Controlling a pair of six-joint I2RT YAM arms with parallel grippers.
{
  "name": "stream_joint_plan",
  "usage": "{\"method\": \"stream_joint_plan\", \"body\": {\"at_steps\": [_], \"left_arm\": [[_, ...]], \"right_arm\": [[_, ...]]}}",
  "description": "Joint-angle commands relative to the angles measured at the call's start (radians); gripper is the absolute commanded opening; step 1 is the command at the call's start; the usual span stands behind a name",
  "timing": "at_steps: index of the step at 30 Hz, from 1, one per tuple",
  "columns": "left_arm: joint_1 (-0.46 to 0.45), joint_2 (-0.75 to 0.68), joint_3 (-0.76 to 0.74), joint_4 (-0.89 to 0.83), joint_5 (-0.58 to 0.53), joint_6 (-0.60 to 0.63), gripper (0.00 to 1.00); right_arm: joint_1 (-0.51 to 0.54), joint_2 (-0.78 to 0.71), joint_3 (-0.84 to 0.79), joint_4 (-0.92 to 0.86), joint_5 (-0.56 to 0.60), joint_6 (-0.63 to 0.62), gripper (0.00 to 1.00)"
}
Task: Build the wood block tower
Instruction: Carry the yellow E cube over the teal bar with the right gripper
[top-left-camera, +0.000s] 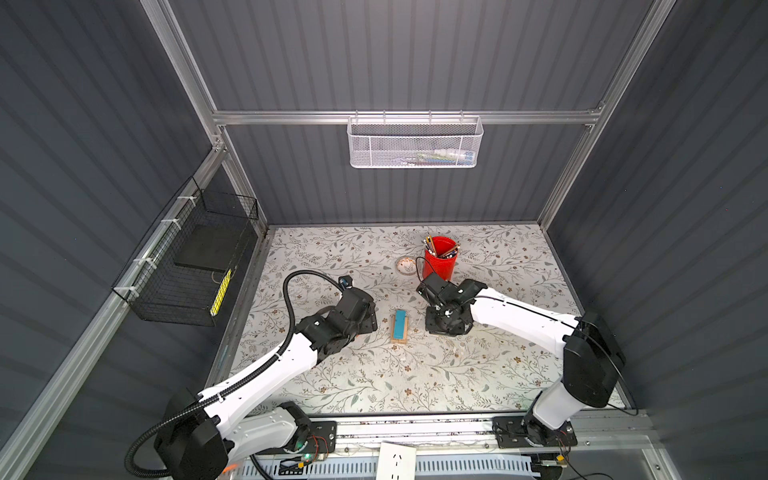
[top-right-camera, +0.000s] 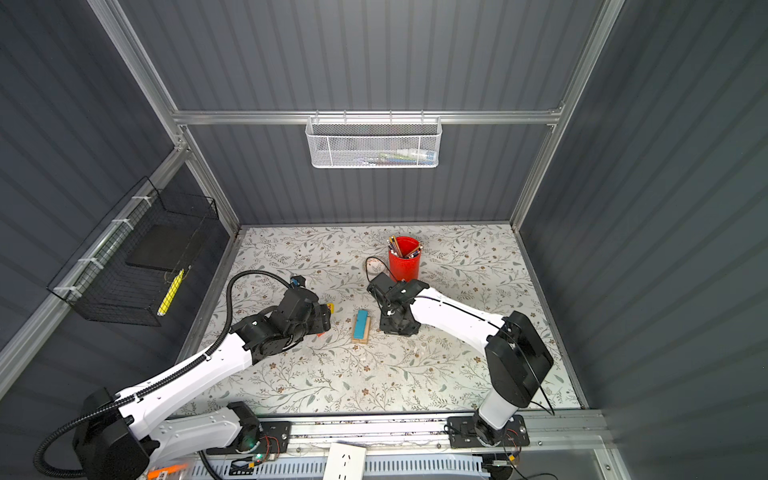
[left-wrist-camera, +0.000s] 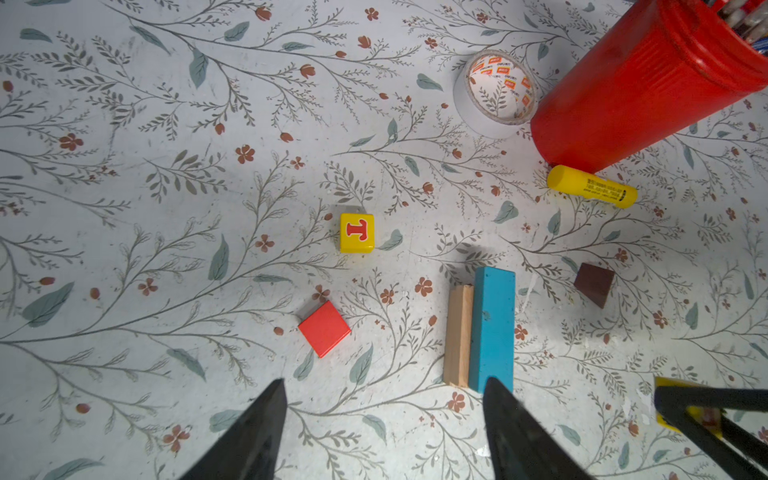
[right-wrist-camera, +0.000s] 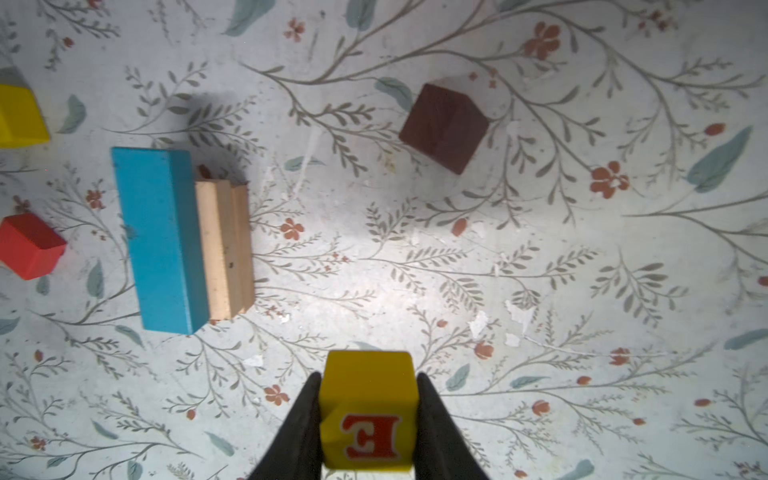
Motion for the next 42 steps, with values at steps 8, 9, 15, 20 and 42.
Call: {"method": "stream_joint_plan", "body": {"at_steps": [8,9,15,20,42], "left_arm": [[0.002,-0.088,-0.060,-0.106,-0.106,-0.099,0.75],[0.002,-0.095,-0.063,-0.113,-0.113,-0.105,0.75],[0.004,-0.127,-0.080,-0.148,-0.152,-0.138,0.75],[0.005,-0.134,-0.093,-0.157,-0.164,-0.153,0.75],[0.008,-0.121,-0.097,-0.143,-0.165,-0.158,0.75]], "right_arm": [[0.071,0.172,0.242,-0.067,0.012,0.080,0.22],[0.074,0.186,0.260,-0.068,0.017,0.085,0.22],[0.093,0.284,0.363,-0.097,0.029,0.105,0.21],[0.112,0.344,0.424,-0.114,0.043,0.116,0.22],[0.120,0.464,0.515,-0.149,0.082,0.136,0.25]]}}
